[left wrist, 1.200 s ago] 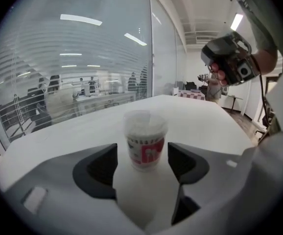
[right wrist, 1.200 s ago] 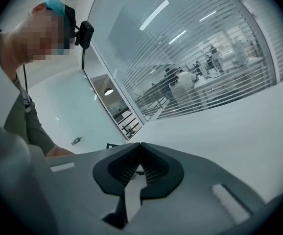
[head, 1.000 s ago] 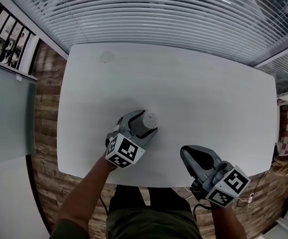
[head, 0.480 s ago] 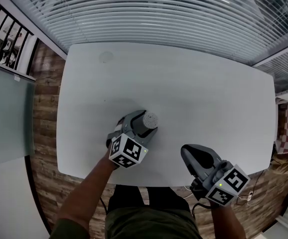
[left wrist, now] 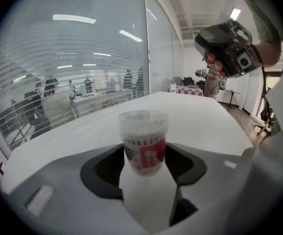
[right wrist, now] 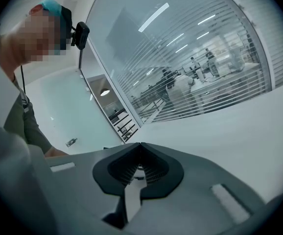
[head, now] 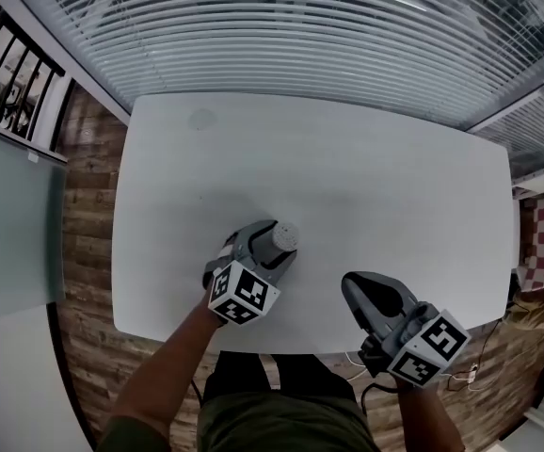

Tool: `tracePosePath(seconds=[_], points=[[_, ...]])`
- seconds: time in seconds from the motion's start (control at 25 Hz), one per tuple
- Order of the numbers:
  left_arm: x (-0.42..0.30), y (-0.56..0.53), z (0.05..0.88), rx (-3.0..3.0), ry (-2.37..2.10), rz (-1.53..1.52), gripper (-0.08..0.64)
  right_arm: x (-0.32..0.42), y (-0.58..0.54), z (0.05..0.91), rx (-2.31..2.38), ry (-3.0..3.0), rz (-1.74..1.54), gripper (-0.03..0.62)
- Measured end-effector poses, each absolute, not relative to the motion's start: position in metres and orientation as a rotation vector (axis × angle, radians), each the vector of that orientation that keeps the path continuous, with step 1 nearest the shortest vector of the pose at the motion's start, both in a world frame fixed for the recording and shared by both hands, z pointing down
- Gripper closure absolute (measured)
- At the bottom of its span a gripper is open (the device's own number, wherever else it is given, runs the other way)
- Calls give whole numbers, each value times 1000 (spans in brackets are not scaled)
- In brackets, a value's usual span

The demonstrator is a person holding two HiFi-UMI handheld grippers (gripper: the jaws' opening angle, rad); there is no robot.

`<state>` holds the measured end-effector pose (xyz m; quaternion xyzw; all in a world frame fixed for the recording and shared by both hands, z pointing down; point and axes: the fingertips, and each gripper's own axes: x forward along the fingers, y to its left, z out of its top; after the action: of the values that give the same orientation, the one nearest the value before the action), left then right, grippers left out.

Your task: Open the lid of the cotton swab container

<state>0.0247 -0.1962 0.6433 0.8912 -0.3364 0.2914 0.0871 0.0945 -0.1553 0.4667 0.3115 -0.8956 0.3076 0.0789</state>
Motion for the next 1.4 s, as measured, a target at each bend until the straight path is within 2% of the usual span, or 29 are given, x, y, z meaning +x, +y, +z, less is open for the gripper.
tracePosePath(seconds=[0.88,1.4], points=[[3,-184,463,2739,-1050,779,299,55,-164,351,894,-2866,633,575],[-4,-171,395,2752,-1111,761,299,17,-151,292,676,-2850,287,424]])
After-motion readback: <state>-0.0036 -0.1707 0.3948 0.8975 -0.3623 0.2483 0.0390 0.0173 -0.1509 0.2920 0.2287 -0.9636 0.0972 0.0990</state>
